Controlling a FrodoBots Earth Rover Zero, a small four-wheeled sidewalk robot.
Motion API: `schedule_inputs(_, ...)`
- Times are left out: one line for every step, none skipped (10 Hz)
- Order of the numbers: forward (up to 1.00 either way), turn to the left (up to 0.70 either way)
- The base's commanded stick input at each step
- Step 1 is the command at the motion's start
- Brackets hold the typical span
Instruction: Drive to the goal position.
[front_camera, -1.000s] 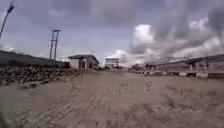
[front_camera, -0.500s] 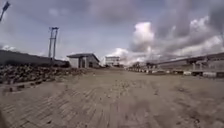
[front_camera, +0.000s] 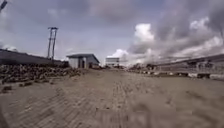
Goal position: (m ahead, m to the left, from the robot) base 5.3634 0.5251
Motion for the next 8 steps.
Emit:
schedule_inputs(1.00, 0.00)
schedule_inputs(1.00, 0.00)
schedule_inputs(1.00, 0.00)
schedule_inputs(1.00, 0.00)
schedule_inputs(1.00, 0.00)
schedule_inputs(1.00, 0.00)
schedule_inputs(1.00, 0.00)
schedule_inputs(1.00, 0.00)
